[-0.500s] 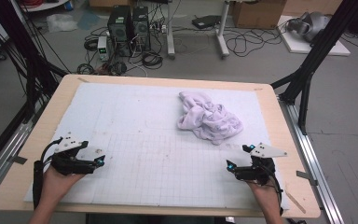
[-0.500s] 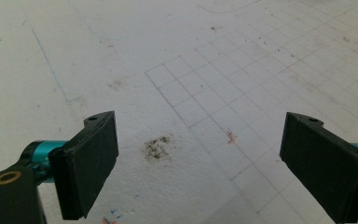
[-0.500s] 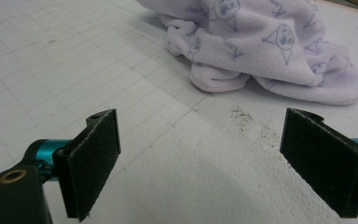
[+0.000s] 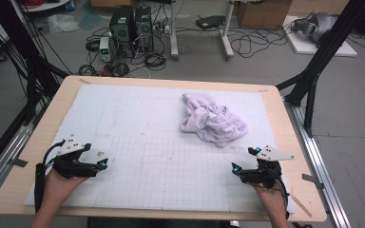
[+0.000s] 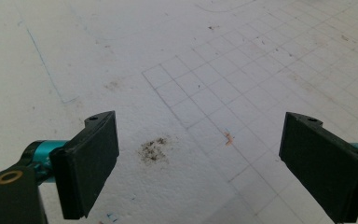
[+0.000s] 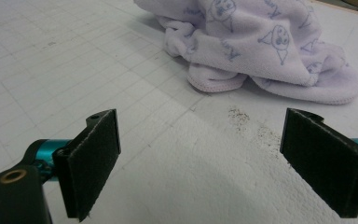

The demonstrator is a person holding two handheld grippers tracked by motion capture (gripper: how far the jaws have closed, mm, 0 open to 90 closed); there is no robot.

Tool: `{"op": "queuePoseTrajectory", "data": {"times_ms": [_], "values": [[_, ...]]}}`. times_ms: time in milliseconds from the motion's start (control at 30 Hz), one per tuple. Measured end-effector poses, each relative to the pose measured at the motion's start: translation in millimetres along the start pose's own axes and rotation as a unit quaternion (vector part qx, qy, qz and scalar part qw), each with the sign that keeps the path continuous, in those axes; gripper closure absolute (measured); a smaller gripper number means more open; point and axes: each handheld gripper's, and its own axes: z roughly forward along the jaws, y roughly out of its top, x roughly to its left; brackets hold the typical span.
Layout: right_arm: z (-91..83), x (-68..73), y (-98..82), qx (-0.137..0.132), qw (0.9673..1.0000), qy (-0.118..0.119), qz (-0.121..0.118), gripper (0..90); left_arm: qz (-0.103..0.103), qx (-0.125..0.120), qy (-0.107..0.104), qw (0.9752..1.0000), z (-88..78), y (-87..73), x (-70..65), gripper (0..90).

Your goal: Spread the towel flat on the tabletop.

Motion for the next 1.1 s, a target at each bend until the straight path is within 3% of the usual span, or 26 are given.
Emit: {"op": "queuePoseTrajectory", "data": {"times_ms": [367, 600, 767, 933, 1100], "values": [[-0.1, 0.9, 1.0, -0.002, 1.0000, -0.001, 0.004, 11.3, 0.002, 0.001, 0.001, 1.0000, -0.8, -1.2, -1.1, 12.3], [1.6, -1.9, 10.9, -0.004, 1.0000, 0.000, -0.001, 11.3, 0.000, 0.001, 0.004, 1.0000, 0.1, -1.6, -1.5, 12.3], [7.9, -10.4, 30.3, -0.003, 1.0000, -0.001, -0.006, 11.4, -0.003, 0.001, 0.005, 1.0000, 0.3, -1.9, 1.0, 12.3], [27.7, -28.4, 68.2, 0.008, 0.9999, 0.010, -0.003, 11.9, -0.004, 0.001, 0.005, 1.0000, 1.2, -1.6, 1.8, 12.3], [52.2, -34.7, 101.2, 0.020, 0.9994, 0.019, -0.020, 14.9, -0.003, 0.002, 0.005, 1.0000, 1.6, -1.6, 2.6, 12.3]]}}
